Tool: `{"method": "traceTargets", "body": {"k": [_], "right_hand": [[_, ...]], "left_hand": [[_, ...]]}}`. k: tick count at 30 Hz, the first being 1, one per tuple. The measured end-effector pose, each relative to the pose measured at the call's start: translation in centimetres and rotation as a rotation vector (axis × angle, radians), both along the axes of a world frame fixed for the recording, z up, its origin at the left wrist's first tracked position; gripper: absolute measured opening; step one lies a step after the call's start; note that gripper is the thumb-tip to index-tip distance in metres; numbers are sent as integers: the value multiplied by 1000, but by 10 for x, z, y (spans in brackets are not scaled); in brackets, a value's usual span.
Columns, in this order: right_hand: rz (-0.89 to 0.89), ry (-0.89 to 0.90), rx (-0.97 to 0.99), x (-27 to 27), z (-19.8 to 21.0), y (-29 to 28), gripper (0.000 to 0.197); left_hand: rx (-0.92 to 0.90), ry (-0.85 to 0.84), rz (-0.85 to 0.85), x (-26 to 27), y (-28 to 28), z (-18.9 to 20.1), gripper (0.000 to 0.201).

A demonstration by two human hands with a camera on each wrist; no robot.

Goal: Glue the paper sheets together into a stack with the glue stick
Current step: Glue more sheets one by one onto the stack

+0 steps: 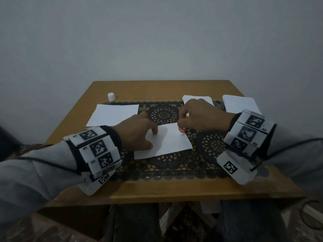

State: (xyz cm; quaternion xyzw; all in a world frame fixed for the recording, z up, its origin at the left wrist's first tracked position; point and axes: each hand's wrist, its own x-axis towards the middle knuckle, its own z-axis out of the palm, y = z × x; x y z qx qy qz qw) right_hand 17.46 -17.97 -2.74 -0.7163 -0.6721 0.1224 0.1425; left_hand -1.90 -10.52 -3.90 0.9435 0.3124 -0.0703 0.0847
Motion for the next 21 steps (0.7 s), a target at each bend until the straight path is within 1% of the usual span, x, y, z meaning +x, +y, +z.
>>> {"method": "traceTargets", "body": {"k": [7,11,13,16,17,19,21], "right_hand": [[31,16,-21,-1,-4,-22,23],[55,39,-61,1,-2,-31,20],[81,58,-116,7,3,-35,18],[69,170,-232,21,23,-41,14],[73,176,-253,27,30,-43,14],[94,151,-244,38,41,-44,14],[82,156,-183,44,44,-42,13]], "left_hand": [[79,55,-23,3,-2,1,43],[58,42,-51,5,-4,-1,44],[45,34,-61,5,-5,0,45],[31,13,-93,6,-7,2,45],[33,11,-105,6,-8,2,45],[33,25,-114,8,-9,3,44],[27,37,-121,10,-9,4,43]]}}
